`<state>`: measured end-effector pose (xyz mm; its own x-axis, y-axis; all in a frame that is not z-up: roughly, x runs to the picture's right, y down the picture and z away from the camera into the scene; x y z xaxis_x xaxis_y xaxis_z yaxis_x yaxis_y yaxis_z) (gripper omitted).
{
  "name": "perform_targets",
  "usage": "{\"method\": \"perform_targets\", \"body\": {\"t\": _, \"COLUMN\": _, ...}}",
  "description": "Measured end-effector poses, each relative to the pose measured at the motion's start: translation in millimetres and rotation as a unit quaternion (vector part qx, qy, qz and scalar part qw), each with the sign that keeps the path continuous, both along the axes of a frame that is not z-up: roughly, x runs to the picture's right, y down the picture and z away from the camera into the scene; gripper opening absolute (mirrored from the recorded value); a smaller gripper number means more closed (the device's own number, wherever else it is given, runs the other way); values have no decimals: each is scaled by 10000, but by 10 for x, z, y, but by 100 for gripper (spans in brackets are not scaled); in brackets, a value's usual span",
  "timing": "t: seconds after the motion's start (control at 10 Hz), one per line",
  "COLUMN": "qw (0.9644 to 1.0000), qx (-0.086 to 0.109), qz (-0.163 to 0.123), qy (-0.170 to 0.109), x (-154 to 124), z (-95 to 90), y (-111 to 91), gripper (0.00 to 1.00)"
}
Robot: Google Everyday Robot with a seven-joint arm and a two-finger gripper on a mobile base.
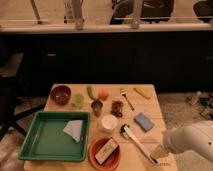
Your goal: Wipe purple bowl with brush
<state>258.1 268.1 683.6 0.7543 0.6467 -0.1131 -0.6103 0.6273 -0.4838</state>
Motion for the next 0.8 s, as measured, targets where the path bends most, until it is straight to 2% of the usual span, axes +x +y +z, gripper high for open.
{"method": "perform_targets", "body": {"t": 0.4, "qw": 10000, "qx": 9, "qz": 21, "qy": 27, "x": -3, "z": 3, "y": -2, "gripper": 80}}
{"method": "perform_targets", "body": {"t": 0.6, "qw": 9989, "qx": 47, "qz": 211, "qy": 421, "x": -59, "z": 15, "y": 118, "gripper": 80}}
{"method": "perform_targets", "body": {"t": 0.8, "qw": 9971, "qx": 88, "qz": 313, "qy": 693, "x": -116, "z": 58, "y": 272, "gripper": 80}}
